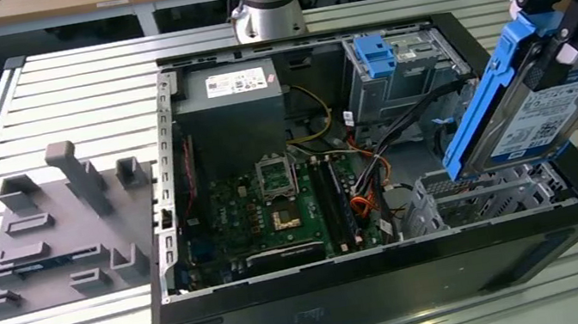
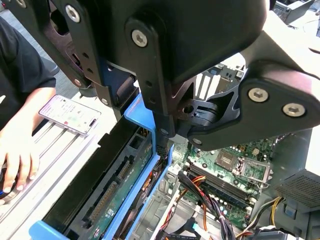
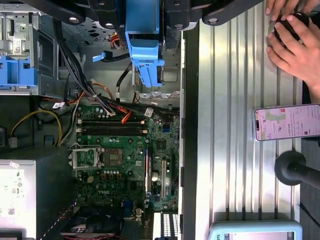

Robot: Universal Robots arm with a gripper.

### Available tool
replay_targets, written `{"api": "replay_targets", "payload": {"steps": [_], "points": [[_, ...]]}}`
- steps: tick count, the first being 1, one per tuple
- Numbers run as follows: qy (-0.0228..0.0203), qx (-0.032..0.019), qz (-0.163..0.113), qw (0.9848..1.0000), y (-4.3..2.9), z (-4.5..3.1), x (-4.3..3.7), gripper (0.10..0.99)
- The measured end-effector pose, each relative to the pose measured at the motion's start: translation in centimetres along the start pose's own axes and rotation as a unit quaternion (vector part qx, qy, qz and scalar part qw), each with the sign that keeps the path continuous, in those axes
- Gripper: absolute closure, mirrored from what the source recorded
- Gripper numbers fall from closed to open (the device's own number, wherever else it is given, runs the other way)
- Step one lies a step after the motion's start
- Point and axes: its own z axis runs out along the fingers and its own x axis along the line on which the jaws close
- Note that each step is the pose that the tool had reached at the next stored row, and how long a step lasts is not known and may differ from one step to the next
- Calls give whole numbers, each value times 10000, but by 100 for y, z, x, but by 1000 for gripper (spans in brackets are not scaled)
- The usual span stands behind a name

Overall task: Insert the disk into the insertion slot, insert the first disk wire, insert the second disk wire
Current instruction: 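Insert the disk into the insertion slot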

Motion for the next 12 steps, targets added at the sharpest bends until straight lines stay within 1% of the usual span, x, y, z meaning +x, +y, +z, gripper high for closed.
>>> {"api": "replay_targets", "payload": {"steps": [12], "points": [[0, 5, 0, 10000, 0, 24, 0, 722]]}}
